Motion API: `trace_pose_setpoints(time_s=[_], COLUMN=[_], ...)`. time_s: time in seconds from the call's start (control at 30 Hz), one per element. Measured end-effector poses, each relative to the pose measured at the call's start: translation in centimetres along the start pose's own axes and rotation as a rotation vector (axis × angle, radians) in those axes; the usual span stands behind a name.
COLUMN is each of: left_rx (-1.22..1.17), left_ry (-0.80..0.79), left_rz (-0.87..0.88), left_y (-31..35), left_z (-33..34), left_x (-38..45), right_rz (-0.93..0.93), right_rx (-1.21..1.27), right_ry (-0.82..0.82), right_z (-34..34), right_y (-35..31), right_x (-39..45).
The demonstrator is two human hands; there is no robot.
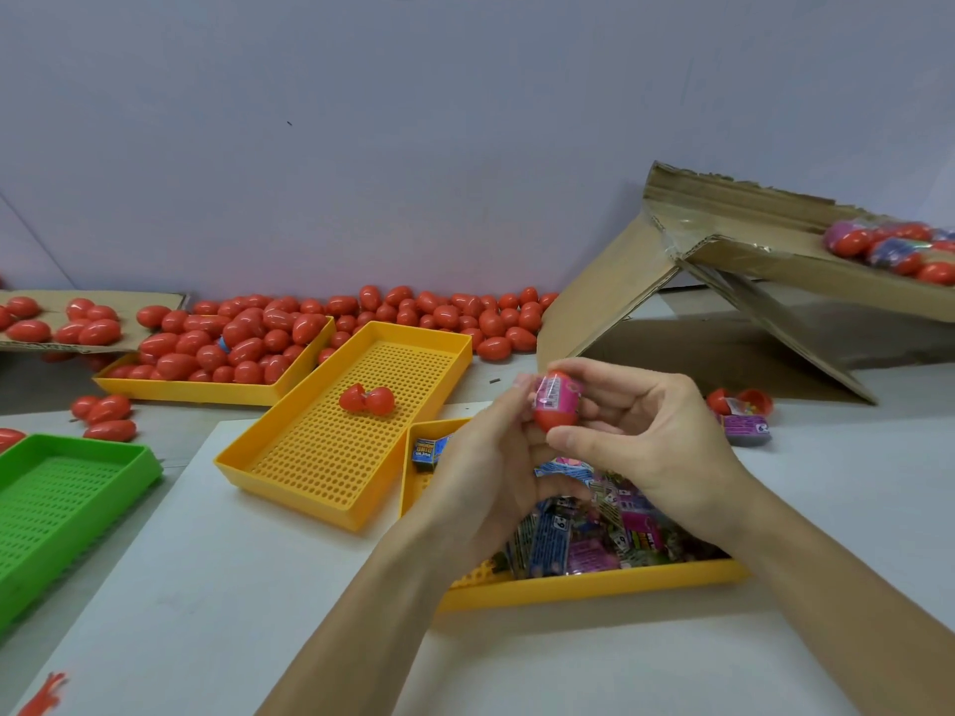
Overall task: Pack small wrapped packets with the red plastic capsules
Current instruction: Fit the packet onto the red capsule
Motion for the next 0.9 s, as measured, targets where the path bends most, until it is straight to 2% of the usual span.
trace_pose_setpoints(time_s=[0.37, 0.53, 0.9], left_rx=[-0.044, 0.005, 0.144], left_ry=[0.016, 0.026, 0.023], left_rz=[0.052, 0.081, 0.109], left_y=[0.53, 0.68, 1.05], left_z=[-0.54, -0.30, -0.72], left_x=[-0.01, 0.02, -0.08], right_rz=[-0.012, -0.003, 0.000], right_rx=[0.071, 0.146, 0.083], right_ry=[0.025, 0.009, 0.002], right_z=[0.03, -0.03, -0.20], right_y=[0.33, 0.67, 0.97], right_x=[-0.04, 0.17, 0.05])
Point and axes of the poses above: each hand's wrist, its own x-axis towards the middle knuckle, its own z-axis out of the palm, y = z × x, the point moved 9 cm from there along x, towards the middle knuckle, and after that the axes turned 9 degrees about z, right-handed, at the moved point
